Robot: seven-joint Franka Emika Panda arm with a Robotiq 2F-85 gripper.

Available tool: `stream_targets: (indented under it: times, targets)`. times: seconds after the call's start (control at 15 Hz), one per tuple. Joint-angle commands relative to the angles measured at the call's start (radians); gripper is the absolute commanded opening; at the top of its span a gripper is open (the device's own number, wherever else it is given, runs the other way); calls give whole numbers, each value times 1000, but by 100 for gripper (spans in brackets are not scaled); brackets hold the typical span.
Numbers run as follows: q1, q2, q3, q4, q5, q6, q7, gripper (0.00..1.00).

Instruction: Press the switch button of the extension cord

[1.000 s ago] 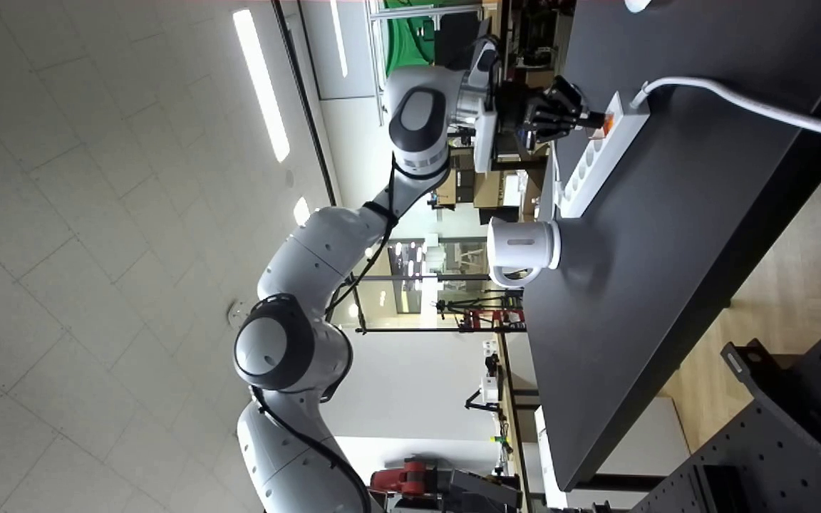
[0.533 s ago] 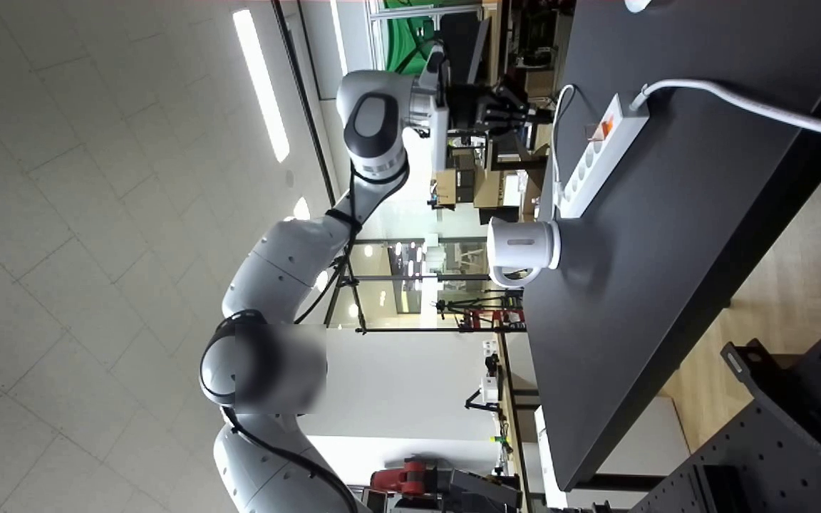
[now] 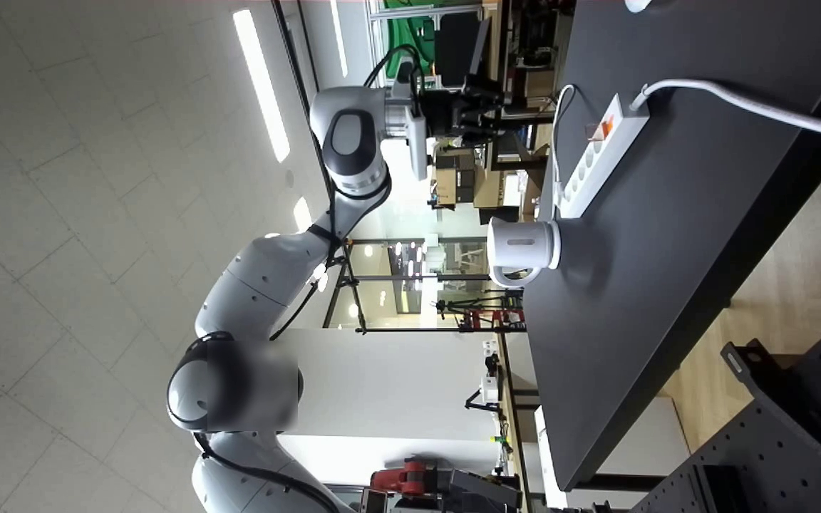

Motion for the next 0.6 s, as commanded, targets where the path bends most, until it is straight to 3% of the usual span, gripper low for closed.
stream_targets:
  times: [0.0, 0.07, 0.27, 0.53]
  targets:
    - [20, -71, -18, -94, -15, 51, 28, 80]
    - [5, -19, -5, -27, 1, 22, 0, 62]
    - [7, -37, -7, -55, 1, 37, 0, 80]
    - [7, -41, -7, -61, 1, 39, 0, 80]
